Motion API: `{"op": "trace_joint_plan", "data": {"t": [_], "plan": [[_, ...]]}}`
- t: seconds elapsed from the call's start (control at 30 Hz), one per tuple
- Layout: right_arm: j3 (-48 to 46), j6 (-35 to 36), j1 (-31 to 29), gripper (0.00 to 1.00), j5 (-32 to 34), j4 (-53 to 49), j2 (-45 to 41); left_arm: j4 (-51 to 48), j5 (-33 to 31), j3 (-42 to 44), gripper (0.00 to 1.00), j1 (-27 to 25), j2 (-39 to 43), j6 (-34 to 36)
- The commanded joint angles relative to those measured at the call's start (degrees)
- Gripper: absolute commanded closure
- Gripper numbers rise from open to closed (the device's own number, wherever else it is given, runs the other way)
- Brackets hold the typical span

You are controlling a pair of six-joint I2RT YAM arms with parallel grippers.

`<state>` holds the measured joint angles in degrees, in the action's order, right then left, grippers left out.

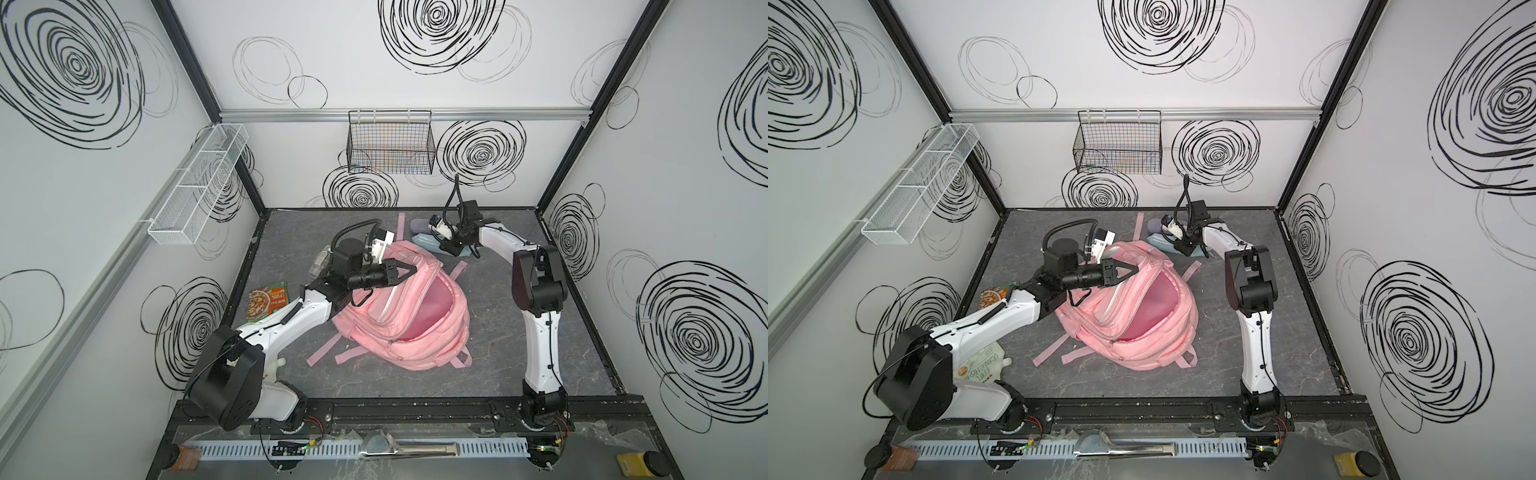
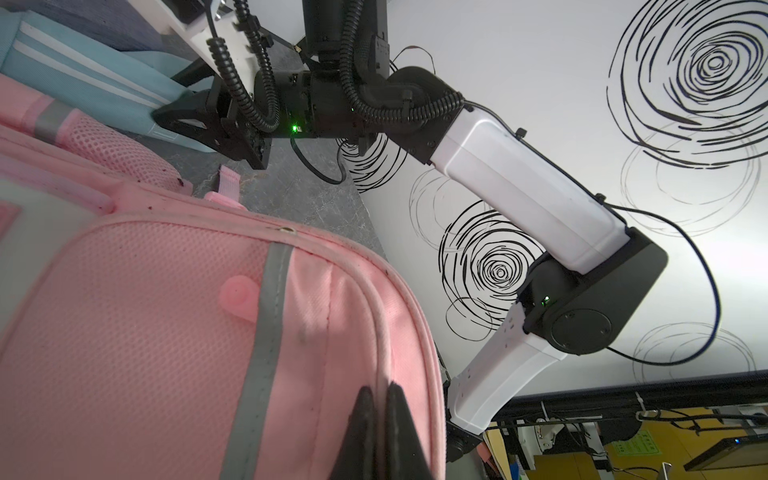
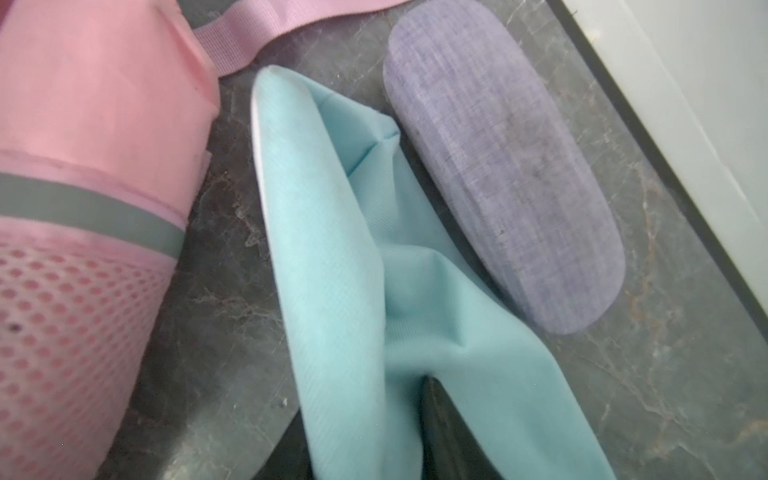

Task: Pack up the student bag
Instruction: 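Lower the right gripper onto the light-blue pencil pouch and grasp it, then lift the pencil pouch with the right gripper and carry it to the backpack opening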

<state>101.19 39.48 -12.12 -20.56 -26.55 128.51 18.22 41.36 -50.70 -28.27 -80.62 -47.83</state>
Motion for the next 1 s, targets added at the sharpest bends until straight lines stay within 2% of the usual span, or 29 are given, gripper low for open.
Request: {"op": "trace_joint_plan", "data": {"t": [0.0,0.2,0.37,0.53,0.67,0.83,0.97], "plan": [[-2.1,-0.6,-0.1,0.69,0.9,-5.0,-3.1,7.4,0.9,-0.6,1.00,1.5,-0.2,0.9],[-8.1,-4.3,1.1,0.86,0.3,-1.4,-9.0,9.8,1.1,2.1,1.00,4.2,0.0,0.8],[-10.6,-10.2,2.4,1.00,1.0,1.4,-13.1,11.2,1.2,3.8,1.00,4.9,0.3,0.4],[-11.0,-23.2,4.2,1.00,1.6,3.1,-17.2,14.1,1.5,4.9,1.00,5.1,0.6,-1.4],[-14.5,-35.0,5.5,1.00,-1.2,4.6,-22.6,15.0,1.1,5.2,1.00,5.0,1.3,-2.1],[-22.8,-46.3,5.6,1.00,-8.9,7.6,-32.1,17.8,0.4,6.3,1.00,5.0,2.5,-2.6],[-30.7,-54.6,5.5,1.00,-15.4,10.5,-40.9,16.0,-1.3,6.9,1.00,5.0,4.0,-0.4]]}}
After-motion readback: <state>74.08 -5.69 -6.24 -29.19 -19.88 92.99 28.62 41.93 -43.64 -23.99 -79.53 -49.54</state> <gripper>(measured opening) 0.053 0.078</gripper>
